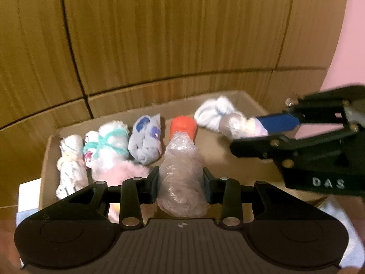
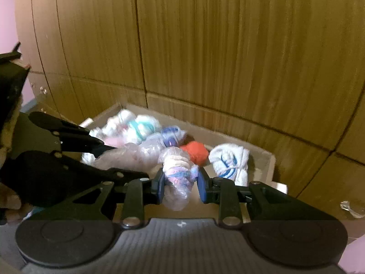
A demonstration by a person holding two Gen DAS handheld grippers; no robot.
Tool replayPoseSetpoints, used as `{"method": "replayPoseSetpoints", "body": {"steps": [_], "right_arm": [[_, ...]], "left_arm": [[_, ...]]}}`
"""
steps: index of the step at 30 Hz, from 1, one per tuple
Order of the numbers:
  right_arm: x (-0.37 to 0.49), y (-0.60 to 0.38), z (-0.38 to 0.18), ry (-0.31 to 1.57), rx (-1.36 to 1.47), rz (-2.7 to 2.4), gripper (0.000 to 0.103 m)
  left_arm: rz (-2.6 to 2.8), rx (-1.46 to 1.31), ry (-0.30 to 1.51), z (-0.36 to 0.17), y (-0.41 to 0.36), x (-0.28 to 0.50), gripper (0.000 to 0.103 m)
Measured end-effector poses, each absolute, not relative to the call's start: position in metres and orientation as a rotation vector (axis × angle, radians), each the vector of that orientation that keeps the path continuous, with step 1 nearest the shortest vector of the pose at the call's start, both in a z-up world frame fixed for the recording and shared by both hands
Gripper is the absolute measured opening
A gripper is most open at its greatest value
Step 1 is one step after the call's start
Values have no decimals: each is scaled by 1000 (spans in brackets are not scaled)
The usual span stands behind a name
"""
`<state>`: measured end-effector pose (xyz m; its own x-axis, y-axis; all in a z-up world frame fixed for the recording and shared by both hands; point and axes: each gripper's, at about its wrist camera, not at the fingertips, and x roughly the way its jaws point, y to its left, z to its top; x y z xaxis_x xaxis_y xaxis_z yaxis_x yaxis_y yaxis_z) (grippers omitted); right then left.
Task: Organize objects
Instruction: 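Carry the clear plastic bag with the left gripper while the right carries the white-pink sock into the tray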
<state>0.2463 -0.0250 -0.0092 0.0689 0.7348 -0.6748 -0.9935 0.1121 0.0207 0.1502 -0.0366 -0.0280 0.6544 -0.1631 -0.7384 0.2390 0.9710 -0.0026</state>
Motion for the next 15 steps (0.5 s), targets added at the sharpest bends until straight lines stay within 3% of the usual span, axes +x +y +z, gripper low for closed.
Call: {"method": "replayPoseSetpoints", "body": {"steps": [15], "right_arm": [[255,19,-31,673,-676,1428,26]], "left_arm": [[-260,161,889,-54,-34,180,45]]}}
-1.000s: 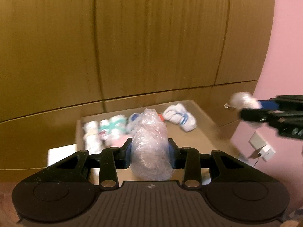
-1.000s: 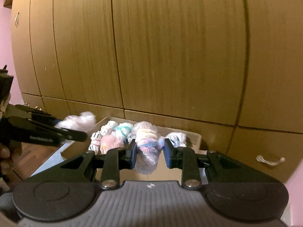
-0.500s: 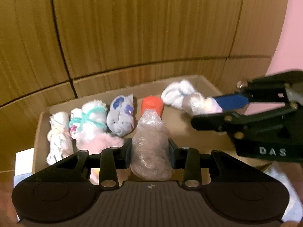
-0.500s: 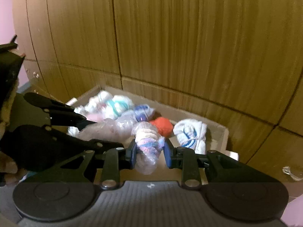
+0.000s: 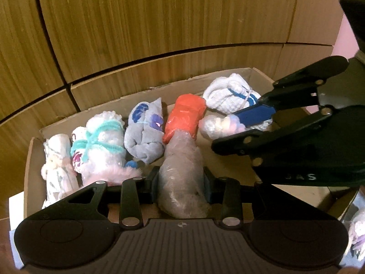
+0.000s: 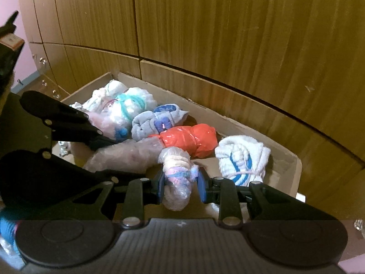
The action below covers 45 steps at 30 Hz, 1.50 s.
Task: Organize objects
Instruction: 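Carry the clear plastic bag with the left gripper while the right carries the white-pink sock into the tray, then open both grippers in the tray and withdraw them over the towel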
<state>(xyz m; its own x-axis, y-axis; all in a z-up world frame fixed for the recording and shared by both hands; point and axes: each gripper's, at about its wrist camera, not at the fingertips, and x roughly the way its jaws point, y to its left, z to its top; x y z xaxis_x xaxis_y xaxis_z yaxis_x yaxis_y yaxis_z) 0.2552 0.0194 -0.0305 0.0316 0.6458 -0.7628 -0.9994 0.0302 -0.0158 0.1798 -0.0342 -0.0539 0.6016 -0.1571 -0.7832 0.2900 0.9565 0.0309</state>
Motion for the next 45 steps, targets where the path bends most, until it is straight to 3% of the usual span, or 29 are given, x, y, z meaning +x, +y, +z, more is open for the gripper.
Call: {"method": "replayPoseSetpoints", "body": {"steps": [7,10,24,37,45], "right_arm": [[254,26,-34,693,-709,1418,29],[253,23,-31,691,-720,1418,38],[244,12,-15,701,-761,1396,44],[237,-4,-3,746,-750,1325,64],[233,-17,1,790,-722,1269,68]], "left_arm": [[-255,190,890,-54,-38,179,51],[-255,193,906,-54,-39,178,69],[-231,234,936,-41,-47,169,84],[-216,186,967,-27,-45,154,94],[-162,147,979,-16,-43,136,98]]}}
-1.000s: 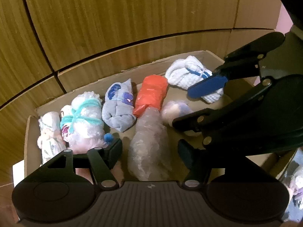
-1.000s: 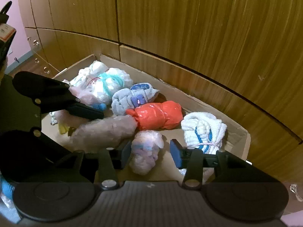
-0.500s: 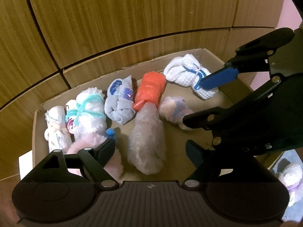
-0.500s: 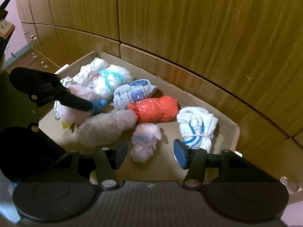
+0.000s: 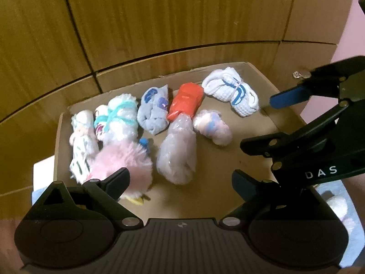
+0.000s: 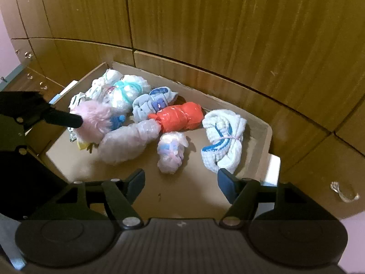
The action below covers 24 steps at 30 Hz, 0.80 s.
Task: Organize objects
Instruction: 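Open both grippers in the tray and withdraw them over the towel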
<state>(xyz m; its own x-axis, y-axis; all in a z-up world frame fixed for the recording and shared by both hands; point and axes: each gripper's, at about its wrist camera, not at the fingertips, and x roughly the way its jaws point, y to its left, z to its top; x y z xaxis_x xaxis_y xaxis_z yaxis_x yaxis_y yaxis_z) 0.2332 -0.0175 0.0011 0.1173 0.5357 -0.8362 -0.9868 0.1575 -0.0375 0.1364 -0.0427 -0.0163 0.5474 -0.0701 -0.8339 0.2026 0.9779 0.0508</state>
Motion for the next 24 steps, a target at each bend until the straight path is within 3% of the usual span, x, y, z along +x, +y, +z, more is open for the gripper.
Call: {"method": "replayPoseSetpoints", "body": {"steps": [24], "right_arm": [[207,-61,22,784,-615,1192,82]], "left_arm": [[-102,62,895,26,-12,76,102]]}}
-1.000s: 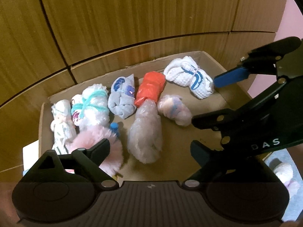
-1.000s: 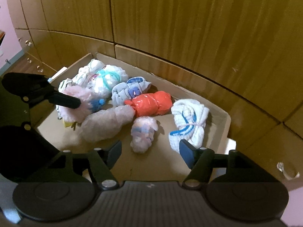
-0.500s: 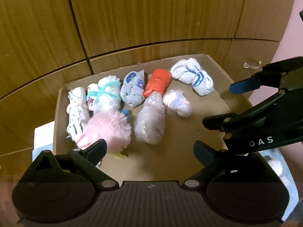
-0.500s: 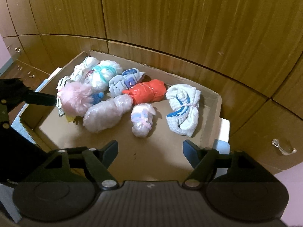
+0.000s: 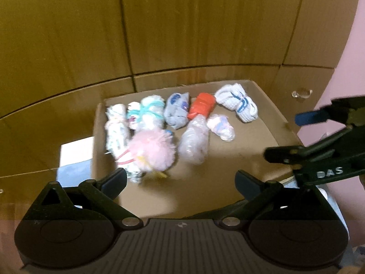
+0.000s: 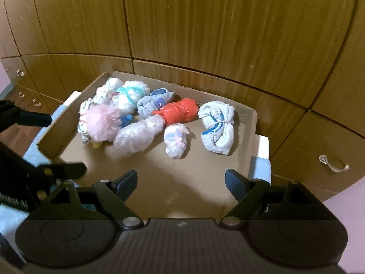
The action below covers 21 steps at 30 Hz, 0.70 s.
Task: Organize objects
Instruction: 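Open both grippers in the tray and withdraw them over the towel, then grasp the red plastic bundle with the left gripper while the right grasps the white fluffy bundle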
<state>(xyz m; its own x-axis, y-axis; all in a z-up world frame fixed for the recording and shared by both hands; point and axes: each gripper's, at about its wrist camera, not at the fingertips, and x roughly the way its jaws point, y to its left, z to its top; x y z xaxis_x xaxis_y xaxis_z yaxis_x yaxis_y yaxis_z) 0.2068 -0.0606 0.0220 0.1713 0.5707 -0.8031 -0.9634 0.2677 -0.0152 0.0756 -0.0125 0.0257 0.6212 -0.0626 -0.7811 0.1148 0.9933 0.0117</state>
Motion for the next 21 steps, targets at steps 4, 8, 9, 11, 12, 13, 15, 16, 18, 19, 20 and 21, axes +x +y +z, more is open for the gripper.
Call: {"method": "replayPoseSetpoints", "body": {"steps": [4,8,9,11,12,13,15,16,18,19,20,21], "right_arm": [[202,-91,23,775,-545,1192,83],[194,-128,14,754,-495,1184,84],[192,-140,11,747,-485,1185,84],[186,-158,3,730,-459,1175,84],[185,-167,-2,723,-447,1169,84],[183,-176,-8,714,-436,1167,84],[181,-190,-19,698,-420,1150,84],[180,-195,-25,697,-415,1141,84],[180,-203,-37,689,-404,1131,84],[179,-205,-41,677,-405,1131,83],[178,-206,-45,661,-408,1123,83],[177,-207,-48,650,-412,1117,83]], "left_arm": [[-67,81,826,32,2,45,103],[-24,64,784,21,25,10,103],[-12,63,784,16,31,3,103],[9,66,778,4,40,-10,103],[15,70,773,-2,43,-15,103],[20,72,766,-7,45,-21,103],[23,70,761,-18,49,-29,103],[25,65,763,-25,51,-30,103],[18,61,771,-35,53,-31,103],[15,65,776,-40,53,-30,103],[12,74,776,-44,51,-28,103],[7,86,770,-48,50,-27,103]]}}
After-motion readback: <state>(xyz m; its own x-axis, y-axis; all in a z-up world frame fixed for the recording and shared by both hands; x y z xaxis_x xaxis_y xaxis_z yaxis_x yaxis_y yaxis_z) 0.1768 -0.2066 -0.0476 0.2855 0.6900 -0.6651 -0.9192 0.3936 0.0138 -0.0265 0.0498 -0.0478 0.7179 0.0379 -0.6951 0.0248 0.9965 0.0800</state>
